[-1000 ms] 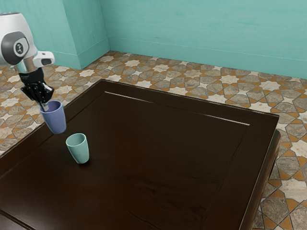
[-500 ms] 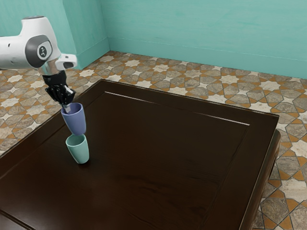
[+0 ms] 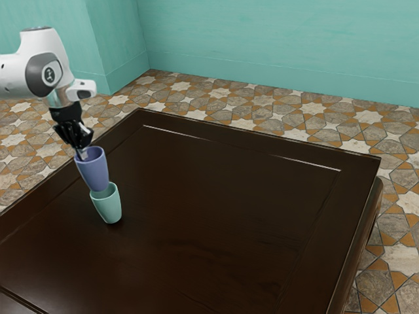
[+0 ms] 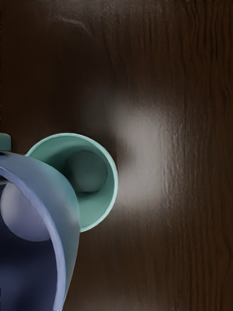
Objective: Place the right cup onto the left cup
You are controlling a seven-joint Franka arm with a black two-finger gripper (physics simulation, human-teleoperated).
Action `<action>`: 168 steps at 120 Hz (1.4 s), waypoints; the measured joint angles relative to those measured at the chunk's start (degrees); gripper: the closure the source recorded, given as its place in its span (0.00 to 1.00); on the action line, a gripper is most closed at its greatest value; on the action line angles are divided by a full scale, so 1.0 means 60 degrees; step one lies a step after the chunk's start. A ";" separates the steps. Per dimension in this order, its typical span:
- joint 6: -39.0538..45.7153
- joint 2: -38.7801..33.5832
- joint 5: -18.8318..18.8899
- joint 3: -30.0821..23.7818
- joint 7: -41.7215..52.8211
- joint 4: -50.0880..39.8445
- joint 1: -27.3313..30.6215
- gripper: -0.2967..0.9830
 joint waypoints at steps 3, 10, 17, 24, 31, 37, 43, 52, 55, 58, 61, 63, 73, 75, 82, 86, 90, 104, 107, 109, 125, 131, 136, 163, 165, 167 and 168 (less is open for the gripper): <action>0.0008 0.0034 0.0003 0.0013 0.0013 -0.0003 0.0014 0.85; 0.0038 0.0136 0.0007 0.0030 0.0040 -0.0001 0.0027 0.85; 0.0112 0.0270 0.0009 0.0033 0.0065 0.0034 0.0016 0.85; 0.0207 0.0372 0.0011 0.0035 0.0088 0.0061 -0.0010 0.85; 0.0307 0.0505 0.0008 0.0031 0.0107 0.0080 -0.0016 0.85; 0.0375 0.0563 0.0005 0.0031 0.0123 0.0059 -0.0020 0.85; 0.0422 0.0579 0.0004 0.0034 0.0137 0.0023 -0.0021 0.85; 0.0480 0.0680 0.0003 0.0041 0.0156 0.0006 -0.0015 0.85; 0.0497 0.0740 0.0003 0.0043 0.0161 0.0005 -0.0014 0.85; 0.0513 0.0800 0.0002 0.0044 0.0166 0.0004 -0.0013 0.85; 0.0527 0.0842 0.0002 0.0044 0.0171 0.0003 -0.0015 0.85; 0.0535 0.0864 0.0002 0.0044 0.0174 0.0003 -0.0015 0.85; 0.0562 0.0931 -0.0006 0.0045 0.0190 -0.0011 -0.0017 0.81; 0.0564 0.0940 -0.0016 0.0048 0.0195 -0.0015 -0.0018 0.78; 0.0567 0.0962 -0.0055 0.0056 0.0212 -0.0023 -0.0017 0.68; 0.0564 0.0947 -0.0069 0.0058 0.0221 -0.0025 -0.0016 0.62; 0.0553 0.0924 -0.0081 0.0059 0.0230 -0.0021 -0.0016 0.56; 0.0441 0.0604 -0.0094 0.0129 0.0258 0.0010 -0.0019 0.42; 0.0380 0.0434 -0.0093 0.0136 0.0263 0.0008 -0.0017 0.40; 0.0330 0.0305 -0.0089 0.0134 0.0266 0.0007 -0.0012 0.39; -0.0272 -0.0560 -0.0069 -0.0182 0.0271 0.0124 0.0081 0.32; -0.0529 -0.0630 -0.0059 -0.0382 0.0268 0.0456 0.0152 0.30; -0.0772 -0.0619 -0.0052 -0.0576 0.0253 0.0931 0.0244 0.29; -0.1746 -0.0638 -0.0027 -0.0965 0.0162 0.2333 0.0005 0.25; -0.1804 -0.0642 -0.0025 -0.0973 0.0155 0.2399 -0.0039 0.25; -0.1857 -0.0643 -0.0024 -0.0980 0.0148 0.2474 -0.0082 0.25; -0.1882 -0.0644 -0.0024 -0.0984 0.0145 0.2508 -0.0104 0.25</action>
